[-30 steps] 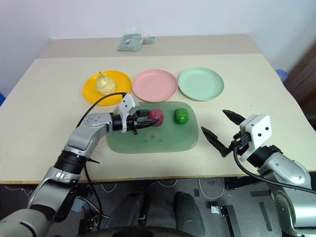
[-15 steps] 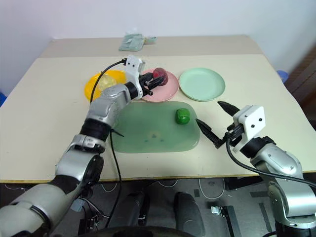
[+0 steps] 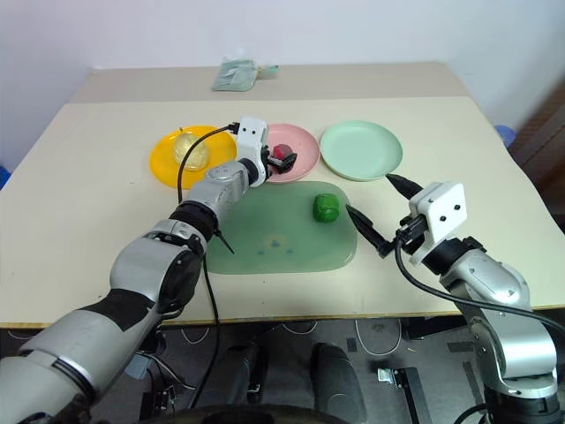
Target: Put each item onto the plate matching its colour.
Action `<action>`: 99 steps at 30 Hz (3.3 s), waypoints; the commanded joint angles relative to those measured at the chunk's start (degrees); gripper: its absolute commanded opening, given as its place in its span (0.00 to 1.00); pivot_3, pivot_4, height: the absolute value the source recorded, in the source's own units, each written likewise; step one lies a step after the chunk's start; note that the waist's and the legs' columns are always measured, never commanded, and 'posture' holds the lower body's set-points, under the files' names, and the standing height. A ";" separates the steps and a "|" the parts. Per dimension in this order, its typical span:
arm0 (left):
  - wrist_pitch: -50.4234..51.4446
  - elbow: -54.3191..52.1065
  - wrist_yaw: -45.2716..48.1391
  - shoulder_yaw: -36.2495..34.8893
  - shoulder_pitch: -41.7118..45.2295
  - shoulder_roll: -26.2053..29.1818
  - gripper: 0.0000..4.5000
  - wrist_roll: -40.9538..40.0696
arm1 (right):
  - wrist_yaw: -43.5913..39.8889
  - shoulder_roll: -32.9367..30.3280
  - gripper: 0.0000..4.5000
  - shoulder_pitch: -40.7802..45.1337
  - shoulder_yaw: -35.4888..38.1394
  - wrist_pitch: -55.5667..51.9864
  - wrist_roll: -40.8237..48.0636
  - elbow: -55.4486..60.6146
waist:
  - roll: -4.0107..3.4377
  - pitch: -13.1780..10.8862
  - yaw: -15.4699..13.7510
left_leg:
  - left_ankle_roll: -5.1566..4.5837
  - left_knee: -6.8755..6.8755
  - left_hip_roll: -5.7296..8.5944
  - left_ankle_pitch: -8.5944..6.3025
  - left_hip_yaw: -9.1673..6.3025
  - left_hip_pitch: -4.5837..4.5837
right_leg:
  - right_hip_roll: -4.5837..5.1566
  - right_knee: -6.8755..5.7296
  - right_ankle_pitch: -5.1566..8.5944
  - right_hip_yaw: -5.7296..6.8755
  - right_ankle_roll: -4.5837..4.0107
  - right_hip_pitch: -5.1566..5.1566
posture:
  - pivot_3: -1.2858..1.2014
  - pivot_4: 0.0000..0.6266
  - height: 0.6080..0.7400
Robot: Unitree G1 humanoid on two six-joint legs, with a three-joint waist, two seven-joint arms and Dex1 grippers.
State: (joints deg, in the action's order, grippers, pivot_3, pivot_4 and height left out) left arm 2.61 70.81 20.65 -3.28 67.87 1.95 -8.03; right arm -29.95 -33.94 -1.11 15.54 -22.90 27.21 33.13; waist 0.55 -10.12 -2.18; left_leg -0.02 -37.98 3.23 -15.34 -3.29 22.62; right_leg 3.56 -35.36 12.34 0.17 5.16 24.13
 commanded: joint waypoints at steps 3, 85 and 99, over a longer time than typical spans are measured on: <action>1.91 -22.21 14.78 -0.12 -9.28 4.52 0.99 -4.28 | 0.81 1.61 1.00 3.66 -4.91 -0.70 -1.88 -3.85 | -0.02 0.01 0.79 | 0.00 0.03 -0.01 0.00 0.06 -0.02 | 0.02 -0.06 0.00 -0.07 -0.01 0.04 | 0.52 0.24 1.00; -0.79 -37.30 11.29 -0.27 -23.26 17.00 1.00 -2.13 | -14.99 2.14 0.99 30.52 -5.11 21.64 -10.58 -53.24 | -0.20 -0.03 3.10 | 0.23 0.62 0.05 0.14 0.31 -0.19 | 0.05 -0.19 -0.13 -0.46 -0.12 0.37 | 0.52 0.24 1.00; -3.14 -56.62 24.66 -2.72 -42.91 23.63 1.00 -7.59 | -15.98 0.54 0.99 17.29 -4.60 14.32 -6.42 -38.04 | -0.19 -0.02 2.77 | 0.24 0.67 -0.07 0.13 0.34 -0.24 | 0.08 -0.18 -0.13 -0.70 -0.16 0.40 | 0.52 0.24 1.00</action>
State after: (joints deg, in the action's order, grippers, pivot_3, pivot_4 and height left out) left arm -0.44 17.25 43.99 -3.97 25.19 24.28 -14.02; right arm -46.48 -34.09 15.90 10.53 -8.50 19.53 -7.75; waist 0.36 -10.14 0.59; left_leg 0.22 -37.32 3.15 -15.20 -2.95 22.38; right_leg 3.65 -35.54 12.21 -0.53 5.00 24.53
